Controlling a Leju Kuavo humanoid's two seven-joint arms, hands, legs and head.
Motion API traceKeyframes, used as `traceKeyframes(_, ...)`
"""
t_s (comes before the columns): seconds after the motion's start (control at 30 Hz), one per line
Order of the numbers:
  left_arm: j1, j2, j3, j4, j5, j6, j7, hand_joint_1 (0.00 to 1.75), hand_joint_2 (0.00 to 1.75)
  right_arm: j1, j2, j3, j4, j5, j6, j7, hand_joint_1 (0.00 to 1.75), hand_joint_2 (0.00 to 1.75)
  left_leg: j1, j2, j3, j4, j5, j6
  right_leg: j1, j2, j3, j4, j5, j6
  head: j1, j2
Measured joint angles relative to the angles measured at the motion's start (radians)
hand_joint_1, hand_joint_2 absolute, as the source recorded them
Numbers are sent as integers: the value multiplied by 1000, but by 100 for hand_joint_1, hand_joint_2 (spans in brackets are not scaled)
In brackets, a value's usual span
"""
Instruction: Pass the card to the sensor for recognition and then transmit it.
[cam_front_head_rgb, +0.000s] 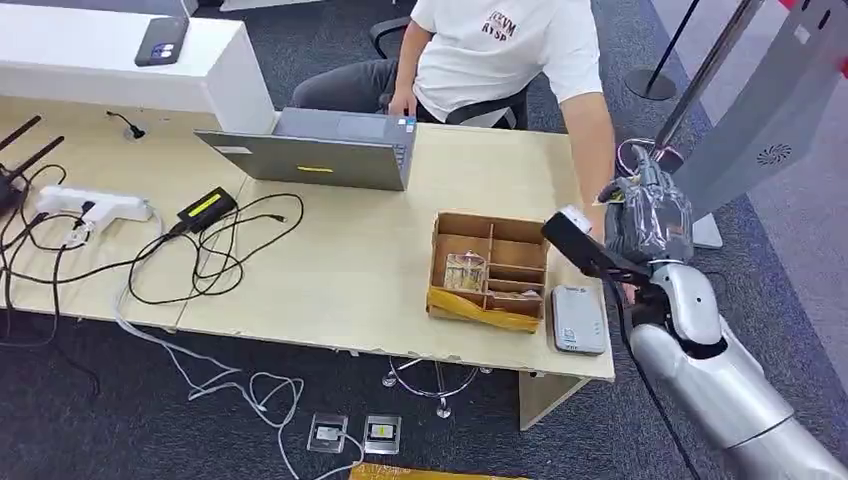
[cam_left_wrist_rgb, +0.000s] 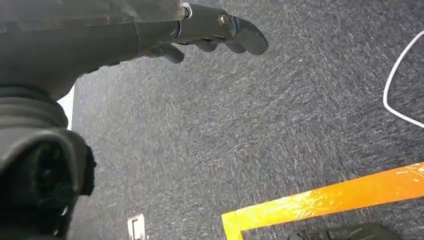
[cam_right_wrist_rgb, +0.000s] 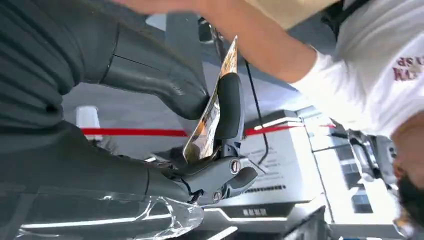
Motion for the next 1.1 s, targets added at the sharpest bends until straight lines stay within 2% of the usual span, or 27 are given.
traceKeyframes(0.13,-22,0,-5,-2,-28,-6,14,0,0,-172,71,75,88,45,39,4,175,175,0,0,-1,0,2,-2,0,0,-2,1,1,-1,1,0)
traceKeyframes(0.2,-29,-1,-5,-2,-34,-7,18,0,0,-225,99,99,133,52,43,6,175,175,1,-1,-1,0,2,-3,2,-2,-2,1,1,-1,1,0)
traceKeyframes(0.43,-31,-1,-6,-2,-43,-8,18,0,0,-298,163,156,214,70,51,1,175,175,2,-3,-3,0,2,-3,2,-4,-3,1,1,-1,1,0)
traceKeyframes(0.7,-28,2,-6,-2,-48,-15,24,0,0,-385,281,240,400,78,52,-5,171,175,3,-3,-2,0,3,-4,3,-4,-3,1,1,-2,0,0)
traceKeyframes(0.8,-25,5,-6,-2,-53,-22,27,0,0,-391,298,256,441,73,47,-8,169,175,3,-4,-2,0,3,-4,3,-5,-3,1,1,-2,1,0)
traceKeyframes(0.83,-25,6,-6,-2,-53,-23,29,0,0,-393,302,259,454,71,45,-8,162,175,3,-4,-2,0,3,-4,3,-5,-3,1,1,-2,1,0)
traceKeyframes(0.87,-24,7,-6,-2,-53,-24,29,0,0,-394,303,261,463,70,44,-8,115,175,3,-4,-2,0,3,-4,3,-5,-3,0,1,-2,0,0)
traceKeyframes(0.9,-24,7,-6,-2,-54,-24,29,0,0,-395,304,265,473,68,44,-8,24,175,3,-4,-2,0,3,-4,3,-5,-3,0,1,-2,1,0)
traceKeyframes(0.93,-24,8,-6,-2,-54,-24,29,0,0,-395,304,269,479,67,44,-8,0,175,3,-4,-2,0,3,-4,3,-5,-3,0,1,-2,1,0)
traceKeyframes(1.1,-25,9,-6,-2,-57,-24,29,0,0,-395,304,287,510,63,43,2,0,175,3,-4,-2,0,3,-4,3,-4,-3,0,1,-2,0,0)
